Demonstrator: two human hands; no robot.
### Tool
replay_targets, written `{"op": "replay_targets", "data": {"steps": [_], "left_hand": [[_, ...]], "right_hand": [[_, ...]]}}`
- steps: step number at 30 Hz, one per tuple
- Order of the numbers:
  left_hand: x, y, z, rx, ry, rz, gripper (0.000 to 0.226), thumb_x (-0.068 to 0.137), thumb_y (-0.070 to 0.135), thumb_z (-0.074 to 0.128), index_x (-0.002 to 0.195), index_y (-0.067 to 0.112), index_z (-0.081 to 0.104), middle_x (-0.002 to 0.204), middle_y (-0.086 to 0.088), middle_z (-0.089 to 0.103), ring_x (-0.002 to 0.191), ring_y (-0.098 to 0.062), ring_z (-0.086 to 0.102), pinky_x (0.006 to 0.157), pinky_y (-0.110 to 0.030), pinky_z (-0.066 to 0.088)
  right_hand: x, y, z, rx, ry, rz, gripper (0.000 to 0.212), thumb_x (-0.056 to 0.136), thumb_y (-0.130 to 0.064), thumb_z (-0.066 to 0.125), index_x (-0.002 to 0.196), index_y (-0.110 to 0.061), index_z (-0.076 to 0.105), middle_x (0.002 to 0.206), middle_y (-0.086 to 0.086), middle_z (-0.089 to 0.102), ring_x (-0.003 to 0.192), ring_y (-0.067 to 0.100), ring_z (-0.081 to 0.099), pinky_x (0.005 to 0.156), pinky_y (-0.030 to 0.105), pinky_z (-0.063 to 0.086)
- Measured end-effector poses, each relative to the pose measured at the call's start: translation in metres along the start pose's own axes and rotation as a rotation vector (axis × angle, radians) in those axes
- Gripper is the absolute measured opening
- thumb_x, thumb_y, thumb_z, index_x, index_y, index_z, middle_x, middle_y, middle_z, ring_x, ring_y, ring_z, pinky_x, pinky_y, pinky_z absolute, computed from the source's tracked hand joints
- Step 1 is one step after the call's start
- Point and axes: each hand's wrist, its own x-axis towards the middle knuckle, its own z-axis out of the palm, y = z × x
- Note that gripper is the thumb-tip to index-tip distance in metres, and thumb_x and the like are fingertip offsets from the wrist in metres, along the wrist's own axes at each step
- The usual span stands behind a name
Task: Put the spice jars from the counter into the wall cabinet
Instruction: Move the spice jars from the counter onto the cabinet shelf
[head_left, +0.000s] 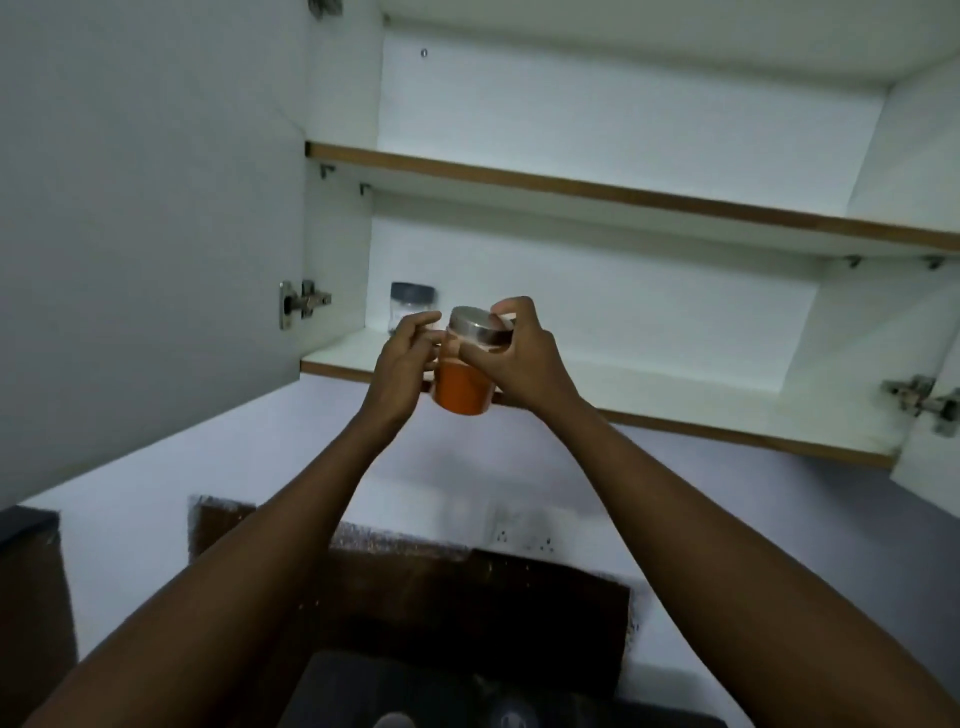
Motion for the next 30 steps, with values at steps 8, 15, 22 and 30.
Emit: {"op": "replay_targets", "data": {"steps": [8, 15, 22, 30], "left_hand": [[0.099, -0.003, -0.01, 0.352, -0.218, -0.119, 0.026, 0.092, -0.002, 0.048, 0.108, -0.002, 0.068, 0.095, -0.022, 0.067, 0.09, -0.03, 0.061, 0.083, -0.046, 0.057], [0.121, -0.05, -0.026, 0.432, -0.123, -0.193, 0.025, 0.086, -0.01, 0.061, 0.106, -0.005, 0.075, 0.108, -0.019, 0.075, 0.094, -0.025, 0.067, 0.08, -0.03, 0.055], [0.131, -0.069, -0.025, 0.432, -0.033, -0.204, 0.02, 0.088, -0.005, 0.067, 0.101, 0.003, 0.079, 0.108, -0.013, 0.078, 0.105, -0.026, 0.071, 0.105, -0.041, 0.055], [0.141, -0.077, -0.027, 0.572, -0.032, -0.212, 0.039, 0.085, 0.0, 0.073, 0.124, 0.004, 0.069, 0.129, -0.012, 0.069, 0.12, -0.029, 0.064, 0.105, -0.036, 0.051]], "right_hand": [[0.083, 0.015, 0.018, -0.085, -0.101, 0.02, 0.061, 0.076, -0.044, 0.083, 0.118, -0.023, 0.044, 0.099, -0.005, 0.064, 0.086, 0.007, 0.064, 0.065, 0.022, 0.047], [0.119, 0.037, 0.033, -0.204, -0.151, -0.137, 0.039, 0.084, -0.016, 0.081, 0.12, -0.009, 0.067, 0.117, 0.009, 0.068, 0.099, 0.018, 0.062, 0.081, 0.016, 0.051], [0.139, 0.051, 0.032, -0.613, -0.107, -0.238, 0.036, 0.09, -0.003, 0.068, 0.123, -0.019, 0.068, 0.122, 0.006, 0.064, 0.119, 0.027, 0.051, 0.095, 0.039, 0.05], [0.122, 0.065, 0.053, -0.436, 0.001, -0.241, 0.04, 0.088, -0.019, 0.064, 0.128, -0.012, 0.059, 0.125, 0.007, 0.064, 0.12, 0.026, 0.05, 0.096, 0.044, 0.053]]}}
